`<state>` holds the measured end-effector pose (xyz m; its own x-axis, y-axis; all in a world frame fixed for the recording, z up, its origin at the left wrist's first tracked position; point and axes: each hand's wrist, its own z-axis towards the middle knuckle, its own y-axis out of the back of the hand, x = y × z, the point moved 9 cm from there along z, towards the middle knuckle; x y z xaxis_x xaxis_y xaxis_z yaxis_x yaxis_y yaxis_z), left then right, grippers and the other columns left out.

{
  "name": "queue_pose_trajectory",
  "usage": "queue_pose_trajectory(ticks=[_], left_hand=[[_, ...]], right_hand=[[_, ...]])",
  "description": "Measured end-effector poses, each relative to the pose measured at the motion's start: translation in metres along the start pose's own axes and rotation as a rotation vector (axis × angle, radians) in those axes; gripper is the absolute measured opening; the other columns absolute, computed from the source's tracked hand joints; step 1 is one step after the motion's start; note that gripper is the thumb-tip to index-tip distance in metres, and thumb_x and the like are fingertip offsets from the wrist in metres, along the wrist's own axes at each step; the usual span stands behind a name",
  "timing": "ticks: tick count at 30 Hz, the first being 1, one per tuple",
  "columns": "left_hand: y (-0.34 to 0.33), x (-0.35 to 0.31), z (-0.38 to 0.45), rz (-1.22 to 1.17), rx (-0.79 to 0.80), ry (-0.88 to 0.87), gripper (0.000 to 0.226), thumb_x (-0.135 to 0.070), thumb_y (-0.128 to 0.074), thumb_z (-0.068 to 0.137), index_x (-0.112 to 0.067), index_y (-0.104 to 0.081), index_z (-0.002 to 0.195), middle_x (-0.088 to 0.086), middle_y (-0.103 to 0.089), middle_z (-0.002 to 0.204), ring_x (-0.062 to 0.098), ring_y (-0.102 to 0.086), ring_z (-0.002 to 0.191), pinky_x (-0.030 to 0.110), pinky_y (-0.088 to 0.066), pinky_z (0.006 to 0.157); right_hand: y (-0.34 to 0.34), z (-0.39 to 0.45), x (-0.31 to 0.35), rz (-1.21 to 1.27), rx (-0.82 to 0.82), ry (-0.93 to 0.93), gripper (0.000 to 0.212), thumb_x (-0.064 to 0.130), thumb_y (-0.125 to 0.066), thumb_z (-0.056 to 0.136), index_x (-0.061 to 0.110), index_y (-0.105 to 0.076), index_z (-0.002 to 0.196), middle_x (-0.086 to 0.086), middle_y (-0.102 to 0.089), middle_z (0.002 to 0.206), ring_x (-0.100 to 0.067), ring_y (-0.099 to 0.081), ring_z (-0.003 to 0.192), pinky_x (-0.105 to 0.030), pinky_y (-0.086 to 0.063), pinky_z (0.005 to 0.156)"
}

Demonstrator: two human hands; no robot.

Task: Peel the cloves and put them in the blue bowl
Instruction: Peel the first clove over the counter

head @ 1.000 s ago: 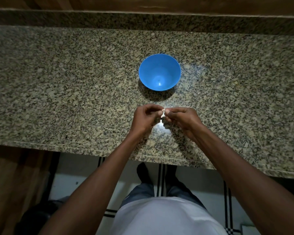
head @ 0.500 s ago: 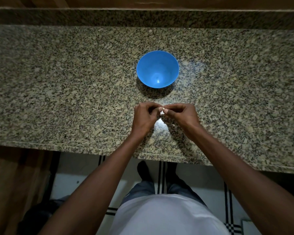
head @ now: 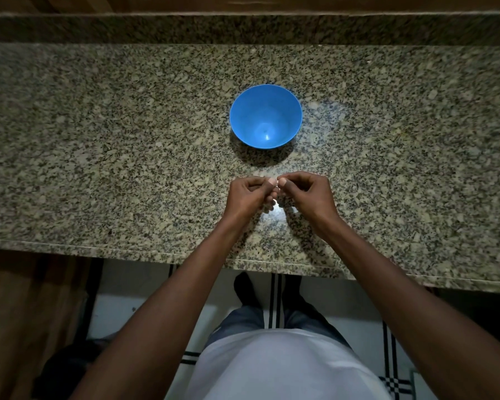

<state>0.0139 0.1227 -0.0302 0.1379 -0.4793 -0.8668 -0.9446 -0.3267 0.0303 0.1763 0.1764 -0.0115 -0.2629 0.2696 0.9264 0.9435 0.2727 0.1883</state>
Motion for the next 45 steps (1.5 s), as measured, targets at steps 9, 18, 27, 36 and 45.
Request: queue_pose_trajectory(ticks=[9,18,27,36,45], left_hand=[[-0.008,0.010,-0.005,-0.120,0.037,0.086,0.018,-0.012,-0.078,0.091,0.001,-0.076,0.103,0.013,-0.075,0.084,0.019,-0.066,0.074,0.034,-0.058,0.074],[-0.008,0.000,-0.008,0.108,-0.031,-0.104,0.012,-0.012,-0.079,0.091,-0.001,-0.076,0.096,0.011,-0.079,0.085,0.026,-0.077,0.083,0.043,-0.065,0.078],[-0.001,-0.003,-0.006,0.130,-0.055,-0.092,0.014,-0.013,-0.078,0.092,0.000,-0.076,0.097,0.017,-0.076,0.080,0.020,-0.071,0.068,0.039,-0.062,0.069],[0.007,-0.014,-0.007,0.274,-0.103,-0.192,0.015,-0.014,-0.081,0.090,-0.003,-0.078,0.099,0.006,-0.078,0.082,0.011,-0.075,0.070,0.022,-0.060,0.063],[0.001,-0.028,-0.011,0.441,-0.128,-0.335,0.014,-0.017,-0.078,0.091,-0.008,-0.078,0.102,-0.001,-0.077,0.090,0.001,-0.071,0.082,0.016,-0.059,0.073]], right_hand=[[0.004,0.004,0.003,-0.191,-0.026,0.015,0.012,0.022,-0.074,0.097,0.013,-0.081,0.102,0.003,-0.079,0.089,-0.008,-0.076,0.082,-0.029,-0.062,0.076],[0.006,0.004,-0.009,-0.167,-0.012,-0.085,0.011,0.022,-0.079,0.093,0.012,-0.081,0.095,-0.001,-0.079,0.081,-0.015,-0.077,0.076,-0.037,-0.065,0.074],[-0.002,0.004,0.010,-0.345,0.000,0.040,0.013,0.019,-0.069,0.100,0.009,-0.077,0.096,-0.001,-0.077,0.083,-0.013,-0.075,0.076,-0.030,-0.062,0.068],[-0.018,0.004,0.026,-0.576,0.117,0.217,0.013,0.017,-0.066,0.098,0.008,-0.073,0.093,-0.003,-0.072,0.078,-0.015,-0.070,0.067,-0.046,-0.062,0.064],[-0.012,0.001,0.036,-0.574,0.066,0.259,0.021,0.030,-0.076,0.091,0.012,-0.072,0.082,0.001,-0.071,0.068,-0.007,-0.069,0.056,-0.033,-0.062,0.057]])
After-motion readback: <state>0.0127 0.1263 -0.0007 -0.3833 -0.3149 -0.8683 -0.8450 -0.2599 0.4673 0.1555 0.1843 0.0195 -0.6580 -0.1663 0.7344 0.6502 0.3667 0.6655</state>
